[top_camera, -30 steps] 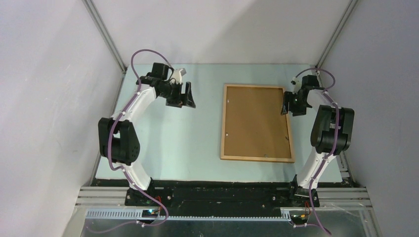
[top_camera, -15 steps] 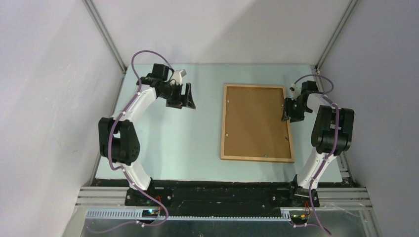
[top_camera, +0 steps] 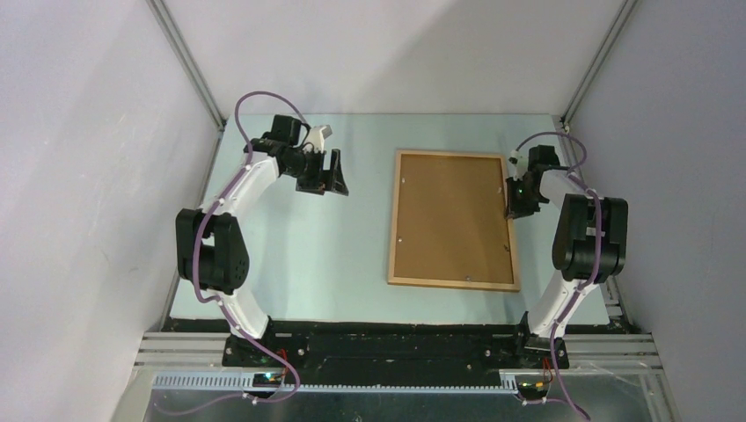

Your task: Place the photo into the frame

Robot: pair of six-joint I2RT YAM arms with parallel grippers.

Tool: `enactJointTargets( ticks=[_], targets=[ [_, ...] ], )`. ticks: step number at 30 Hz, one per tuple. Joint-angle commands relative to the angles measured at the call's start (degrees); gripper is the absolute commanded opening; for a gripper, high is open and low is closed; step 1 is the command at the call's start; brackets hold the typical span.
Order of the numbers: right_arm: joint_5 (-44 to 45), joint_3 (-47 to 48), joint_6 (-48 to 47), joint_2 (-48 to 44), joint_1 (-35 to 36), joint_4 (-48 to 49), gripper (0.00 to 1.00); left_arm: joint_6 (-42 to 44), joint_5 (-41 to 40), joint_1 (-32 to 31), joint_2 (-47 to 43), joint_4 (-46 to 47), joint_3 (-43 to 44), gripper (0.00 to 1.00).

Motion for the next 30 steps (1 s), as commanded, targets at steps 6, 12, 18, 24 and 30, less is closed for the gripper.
enactJointTargets(
  ticks=[6,12,18,24,30],
  targets=[
    [0.0,-1.2,2.0,-2.4,7.7,-1.3,0.08,1.9,0.4,0.5,-2.4,1.9,-2.6,0.87],
    [-2.8,-0.6,6.5,-2.9,12.0,-0.3,0.06,2.5,-0.8,0.5,-2.6,2.5,-4.9,0.87],
    [-8.6,0.2,13.4,-1.5,13.8,1.9,0.05,2.8,-1.8,0.4,-1.9,3.1,-7.1,0.87],
    [-10.6,-0.6,17.5,-1.5,16.3,3.8,0.07,3.1,-2.8,0.0,0.1,4.4,-9.3,0.87],
    [-12.2,-0.8,17.7,-2.8,16.7,3.8,0.27,2.2,-3.7,-1.6,4.0,6.5,-10.7,0.87]
  ],
)
